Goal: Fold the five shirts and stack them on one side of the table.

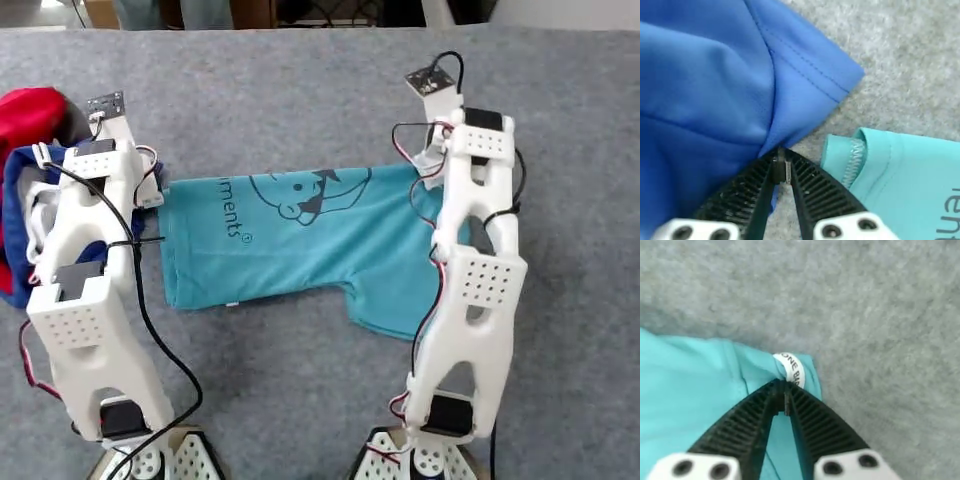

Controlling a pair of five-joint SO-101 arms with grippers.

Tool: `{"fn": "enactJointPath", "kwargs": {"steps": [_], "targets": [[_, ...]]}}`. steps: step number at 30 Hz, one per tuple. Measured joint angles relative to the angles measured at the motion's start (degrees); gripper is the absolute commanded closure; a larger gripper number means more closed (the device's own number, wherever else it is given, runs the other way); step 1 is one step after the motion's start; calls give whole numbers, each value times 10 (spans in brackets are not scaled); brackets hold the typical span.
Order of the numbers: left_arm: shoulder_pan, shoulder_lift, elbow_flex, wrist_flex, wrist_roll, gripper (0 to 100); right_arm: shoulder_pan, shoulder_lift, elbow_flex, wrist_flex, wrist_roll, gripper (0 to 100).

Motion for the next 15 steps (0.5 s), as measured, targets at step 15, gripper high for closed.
{"fn": "enactJointPath", "kwargs": {"steps": [15], "targets": [[33,-51,-147,173,11,970,-35,7,-329,243,37,984]]}}
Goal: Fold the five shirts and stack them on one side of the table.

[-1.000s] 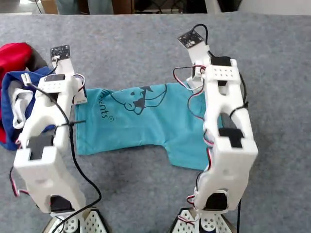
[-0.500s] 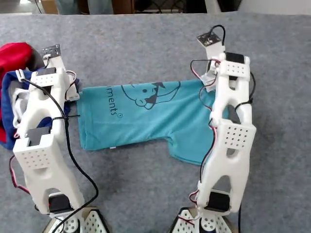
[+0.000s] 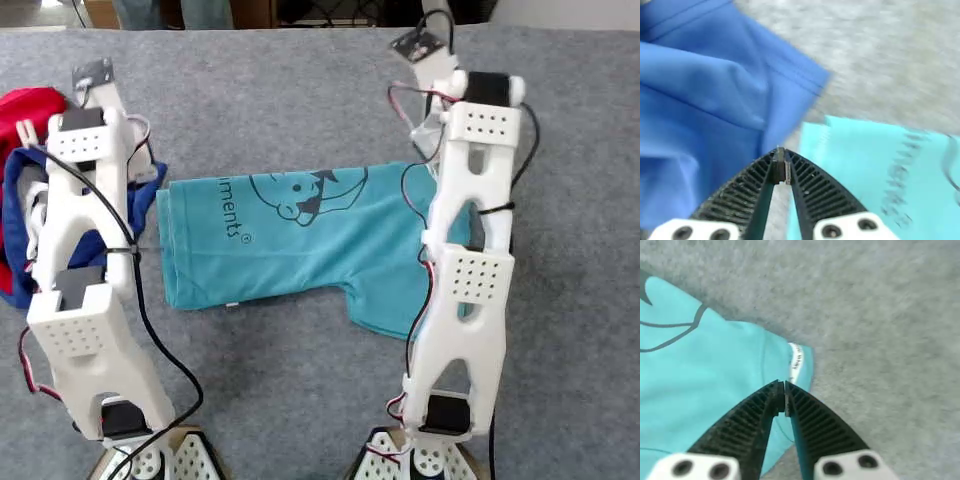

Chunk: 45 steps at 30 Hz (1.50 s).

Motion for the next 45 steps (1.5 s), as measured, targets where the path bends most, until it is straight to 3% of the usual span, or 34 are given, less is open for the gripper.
{"fn": "enactJointPath", "kwargs": {"steps": [6,11,15,21,27,31,37,40,45], "targets": [[93,-19,47,20,0,970,22,4,3,9,0,984],[102,-40,194,-4,-22,970,67,4,63,9,10,984],[70,-120,337,-69,-29,971,104,4,108,9,37,984],[59,-213,527,-233,-31,971,117,-5,200,9,55,984],[18,-219,525,-249,-28,971,117,-18,222,5,55,984],[-9,-225,455,-154,-29,971,117,-67,240,5,69,984],[11,-315,363,-46,-29,971,118,-119,305,5,73,984],[60,-338,370,-50,-29,971,108,-125,352,-9,73,984],[115,-306,451,-139,-30,971,81,-125,433,-56,59,984]]}}
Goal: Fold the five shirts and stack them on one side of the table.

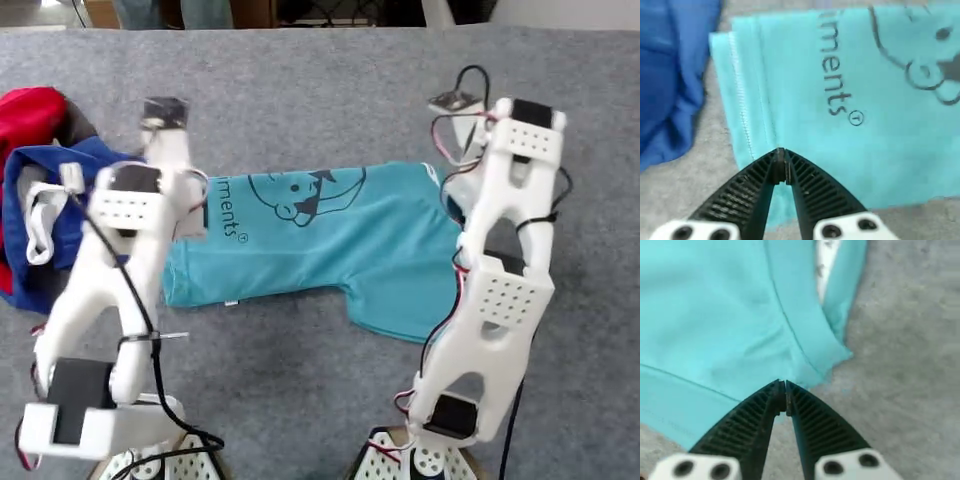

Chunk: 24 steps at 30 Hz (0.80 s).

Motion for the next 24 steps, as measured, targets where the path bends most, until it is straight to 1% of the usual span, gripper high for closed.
{"fn": "enactJointPath", "kwargs": {"steps": [3,7,12,16,20,24], "targets": [[-11,55,14,-36,1,971,-20,-1,52,-37,-7,984],[-54,149,5,-50,2,971,-26,-4,122,-98,-20,984],[-85,214,-71,0,2,971,-25,-36,192,-154,-22,984],[-101,238,-96,12,2,971,-16,-53,215,-167,-23,984],[-102,242,-98,13,-13,971,-16,-87,249,-171,-1,984],[-75,214,-103,36,-39,971,-20,-155,285,-168,3,984]]}}
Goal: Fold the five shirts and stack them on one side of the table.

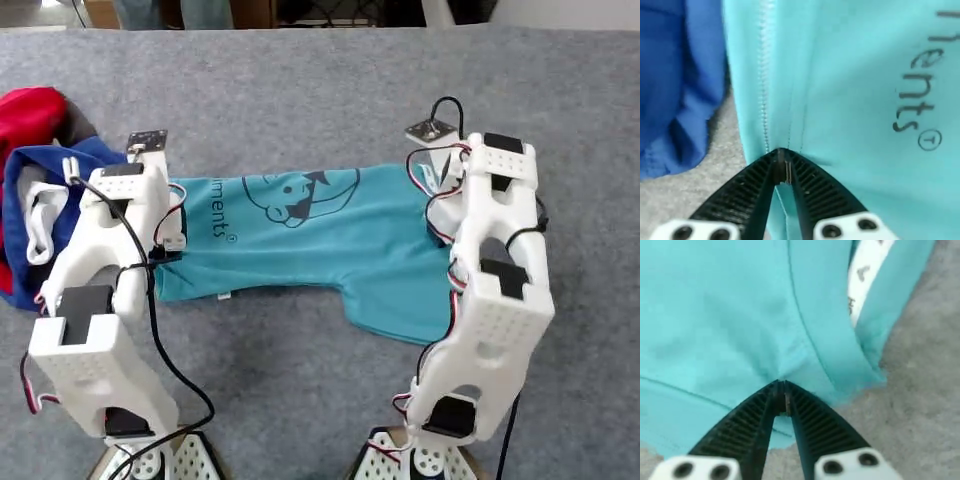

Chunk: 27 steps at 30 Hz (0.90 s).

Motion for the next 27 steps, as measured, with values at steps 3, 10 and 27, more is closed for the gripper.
{"fn": "enactJointPath", "kwargs": {"steps": [3,10,27], "targets": [[33,-38,2,31,-20,971,-7,-62,1,0,0,984],[37,-156,-4,33,-30,971,-9,-111,3,-51,-28,984],[-36,166,-221,-85,57,971,8,-6,6,-96,-70,984]]}}
